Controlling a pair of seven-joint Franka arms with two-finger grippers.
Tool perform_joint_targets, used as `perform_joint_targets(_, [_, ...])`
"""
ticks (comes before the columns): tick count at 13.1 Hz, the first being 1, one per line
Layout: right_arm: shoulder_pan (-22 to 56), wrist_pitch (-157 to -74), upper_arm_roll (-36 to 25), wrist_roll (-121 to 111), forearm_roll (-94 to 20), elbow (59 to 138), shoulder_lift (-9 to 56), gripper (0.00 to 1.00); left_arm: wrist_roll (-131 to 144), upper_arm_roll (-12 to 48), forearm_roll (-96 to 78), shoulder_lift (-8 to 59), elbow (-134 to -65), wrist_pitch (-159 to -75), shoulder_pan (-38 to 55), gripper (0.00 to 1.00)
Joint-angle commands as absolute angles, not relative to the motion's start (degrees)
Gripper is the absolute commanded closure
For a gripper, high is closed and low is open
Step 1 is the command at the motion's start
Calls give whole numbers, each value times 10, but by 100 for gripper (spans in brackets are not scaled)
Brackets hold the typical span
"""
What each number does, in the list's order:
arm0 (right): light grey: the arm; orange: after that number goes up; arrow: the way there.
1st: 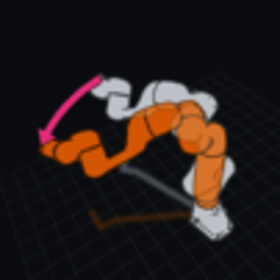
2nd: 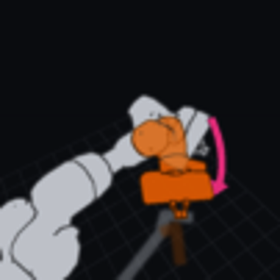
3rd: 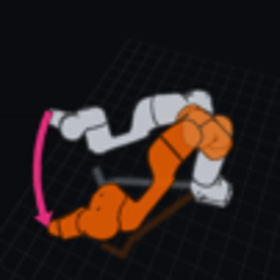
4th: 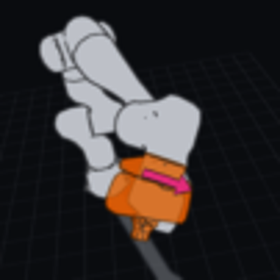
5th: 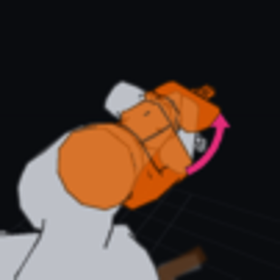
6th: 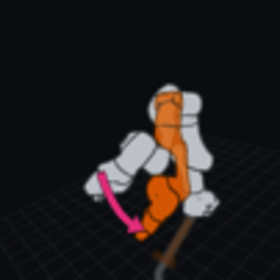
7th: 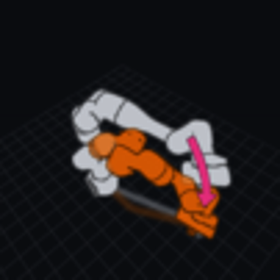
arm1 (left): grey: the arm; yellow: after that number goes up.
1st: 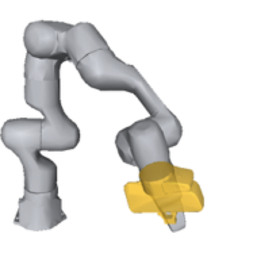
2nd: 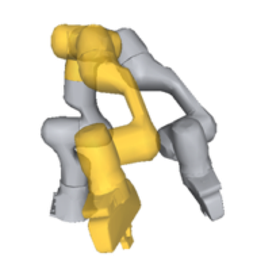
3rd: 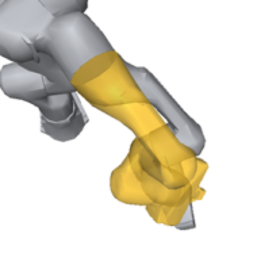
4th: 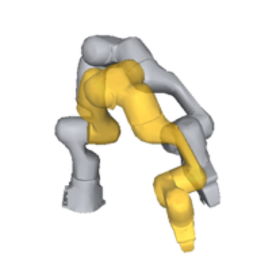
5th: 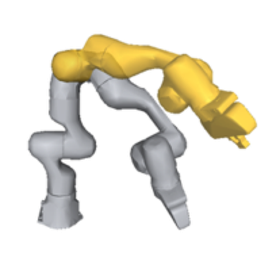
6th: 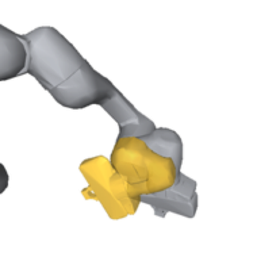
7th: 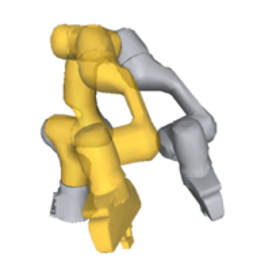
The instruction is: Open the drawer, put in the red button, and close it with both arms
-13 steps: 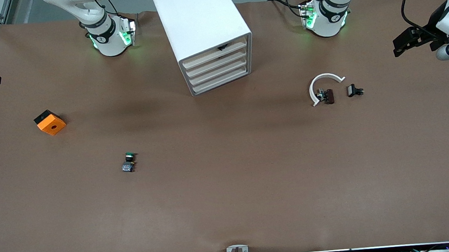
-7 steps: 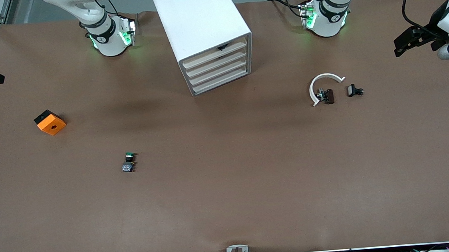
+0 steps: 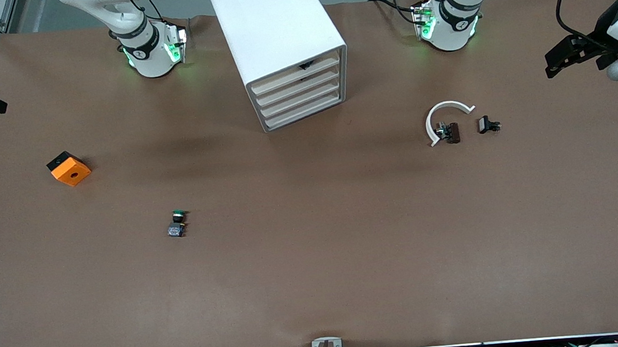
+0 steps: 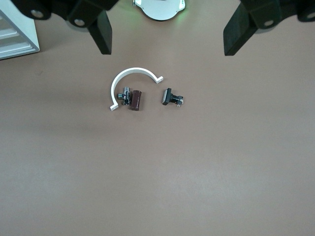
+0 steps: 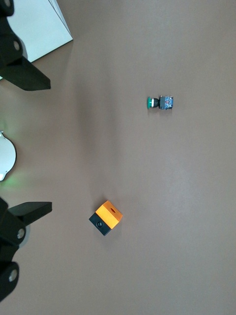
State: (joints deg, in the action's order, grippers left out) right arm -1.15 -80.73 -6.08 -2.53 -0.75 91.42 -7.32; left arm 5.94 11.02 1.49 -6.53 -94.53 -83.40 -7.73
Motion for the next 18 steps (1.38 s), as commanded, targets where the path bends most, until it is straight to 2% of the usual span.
perform_joint_targets(1, [-12,-807,-62,-14,-15,925,-88,0,58,113,21,-60,-932,-835,-83,0])
perform_joint_targets(18, [-12,-812,-62,-15,-15,925,-86,0,59,113,21,-52,-933,-853,-83,0])
